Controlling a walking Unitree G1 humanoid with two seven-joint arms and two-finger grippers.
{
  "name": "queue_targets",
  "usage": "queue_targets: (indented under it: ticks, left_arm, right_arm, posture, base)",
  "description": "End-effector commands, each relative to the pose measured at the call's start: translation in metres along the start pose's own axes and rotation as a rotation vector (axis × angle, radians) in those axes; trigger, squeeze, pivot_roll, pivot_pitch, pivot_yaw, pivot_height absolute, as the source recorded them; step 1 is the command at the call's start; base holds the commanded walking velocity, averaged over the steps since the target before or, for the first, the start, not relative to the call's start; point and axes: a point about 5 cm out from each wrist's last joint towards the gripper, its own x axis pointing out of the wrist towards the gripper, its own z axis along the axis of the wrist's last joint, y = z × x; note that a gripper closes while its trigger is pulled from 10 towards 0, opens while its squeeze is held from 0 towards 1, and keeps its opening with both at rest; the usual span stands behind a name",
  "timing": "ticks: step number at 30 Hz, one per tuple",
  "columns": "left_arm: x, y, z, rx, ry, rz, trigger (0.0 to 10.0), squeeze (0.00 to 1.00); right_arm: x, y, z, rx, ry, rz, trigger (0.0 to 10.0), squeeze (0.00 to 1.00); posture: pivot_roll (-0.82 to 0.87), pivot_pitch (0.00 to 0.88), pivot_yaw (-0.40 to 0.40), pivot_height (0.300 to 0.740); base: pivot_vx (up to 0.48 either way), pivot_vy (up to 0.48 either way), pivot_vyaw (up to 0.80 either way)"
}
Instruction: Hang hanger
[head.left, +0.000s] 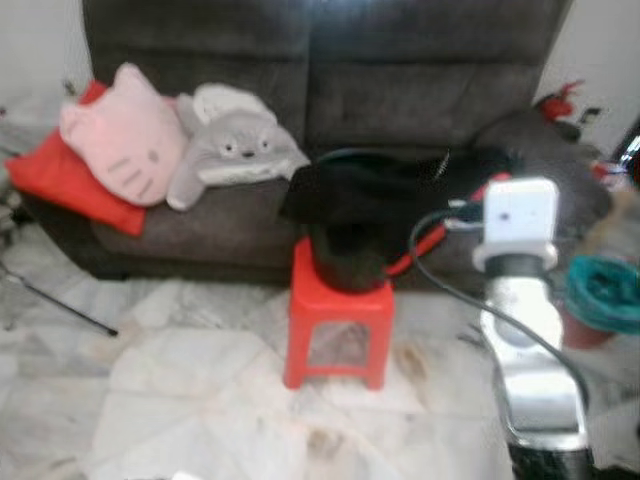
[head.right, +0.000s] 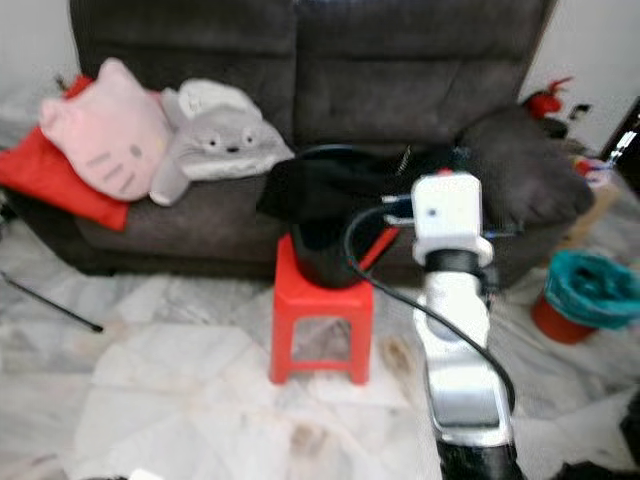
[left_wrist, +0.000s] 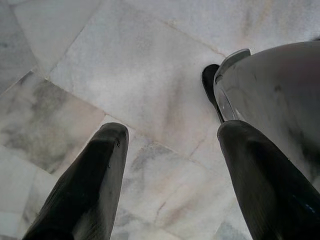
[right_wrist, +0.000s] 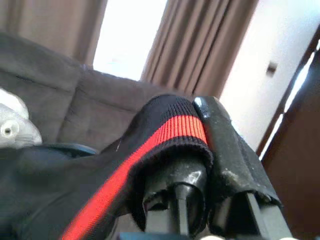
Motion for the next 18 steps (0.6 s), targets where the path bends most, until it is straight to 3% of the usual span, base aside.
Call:
queue_targets:
  ticks: [1,6,12,18]
  left_arm:
    - [-0.001,-0.004,-0.005,0.001,0.020,-0.011,10.0,0.00]
    - [-0.001,-0.002,-0.006,0.004,0.020,-0.011,10.0,0.00]
    - [-0.002,-0.001,-0.007,0.008,0.021,-0.010,10.0,0.00]
    - [-0.002,-0.001,-0.009,0.009,0.024,-0.007,10.0,0.00]
  right_arm:
    - [0.004,-0.015,0.008,-0.043,-0.064,-0.067,10.0,0.00]
    - [0.011,-0.023,0.024,-0.063,-0.154,-0.089,10.0,0.00]
    - [0.013,-0.011,0.044,-0.017,-0.250,0.018,10.0,0.00]
    - [0.013,0.005,0.082,0.115,-0.401,0.184,10.0,0.00]
  posture:
    - [-0.12,0.000,-0.012,0.740]
    - [-0.12,0.000,-0.009,0.740]
    - [-0.12,0.000,-0.006,0.740]
    - [-0.12,0.000,-0.006,0.740]
  base:
    - [-0.281,0.000,0.00]
    - [-0.281,0.000,0.00]
    - [-0.282,0.000,0.00]
    - [-0.284,0.000,0.00]
